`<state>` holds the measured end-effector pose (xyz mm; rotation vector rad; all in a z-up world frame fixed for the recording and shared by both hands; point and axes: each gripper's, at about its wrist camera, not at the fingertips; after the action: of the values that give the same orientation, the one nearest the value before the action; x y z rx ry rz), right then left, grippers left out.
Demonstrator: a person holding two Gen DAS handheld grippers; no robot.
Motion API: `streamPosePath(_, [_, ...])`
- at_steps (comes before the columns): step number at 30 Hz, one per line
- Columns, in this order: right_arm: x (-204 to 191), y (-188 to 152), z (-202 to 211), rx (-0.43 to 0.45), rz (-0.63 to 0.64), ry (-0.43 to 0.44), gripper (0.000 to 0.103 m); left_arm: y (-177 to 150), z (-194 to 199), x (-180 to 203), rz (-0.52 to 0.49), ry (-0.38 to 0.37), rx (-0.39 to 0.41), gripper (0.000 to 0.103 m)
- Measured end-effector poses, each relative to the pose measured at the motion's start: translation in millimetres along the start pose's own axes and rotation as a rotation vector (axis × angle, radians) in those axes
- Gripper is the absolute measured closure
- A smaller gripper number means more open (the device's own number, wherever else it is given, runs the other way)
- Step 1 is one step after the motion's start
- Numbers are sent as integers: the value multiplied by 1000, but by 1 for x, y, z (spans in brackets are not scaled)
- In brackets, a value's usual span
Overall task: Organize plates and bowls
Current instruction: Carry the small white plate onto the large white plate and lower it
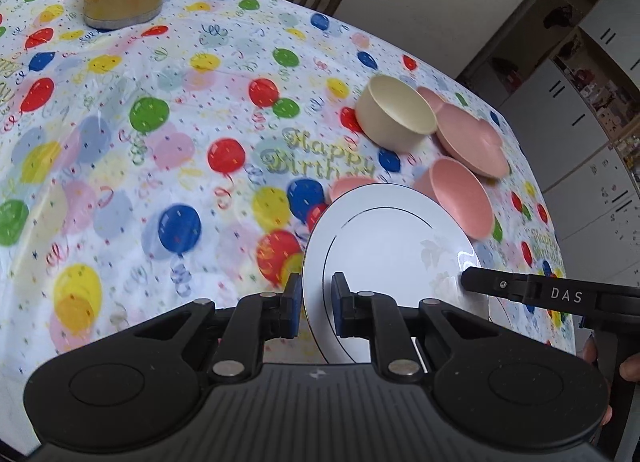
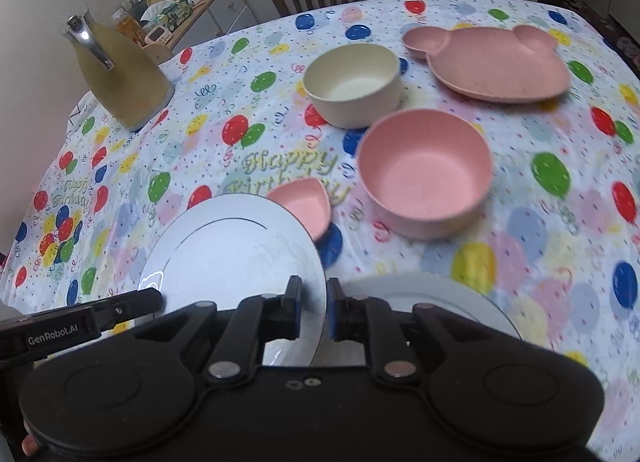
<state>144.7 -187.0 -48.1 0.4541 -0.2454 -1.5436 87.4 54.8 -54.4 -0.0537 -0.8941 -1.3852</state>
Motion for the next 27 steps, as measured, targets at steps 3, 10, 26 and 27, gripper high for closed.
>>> streamPosePath(3, [13, -15, 7, 2, -17, -23, 92, -15, -4, 12, -19, -17, -22, 88])
streamPosePath(10, [50, -44, 10, -20, -76, -80, 92, -43, -29, 38, -65, -47, -94, 88])
streamPosePath(26, [102, -73, -10, -62, -134, -129, 92, -71, -77, 61, -124, -51, -219, 89])
streamPosePath(27, [102, -73, -11, -64, -134, -127, 92, -71, -78, 60, -123, -48, -220, 89])
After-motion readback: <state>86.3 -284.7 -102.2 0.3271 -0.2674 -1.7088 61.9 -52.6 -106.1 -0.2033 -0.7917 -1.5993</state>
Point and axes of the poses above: each gripper's, at about its wrist camera, not at the fingertips, and z roughly against the way its jaws point, x to its right, y to its top, and after that the axes turned 15 degrees about -y, right-handed
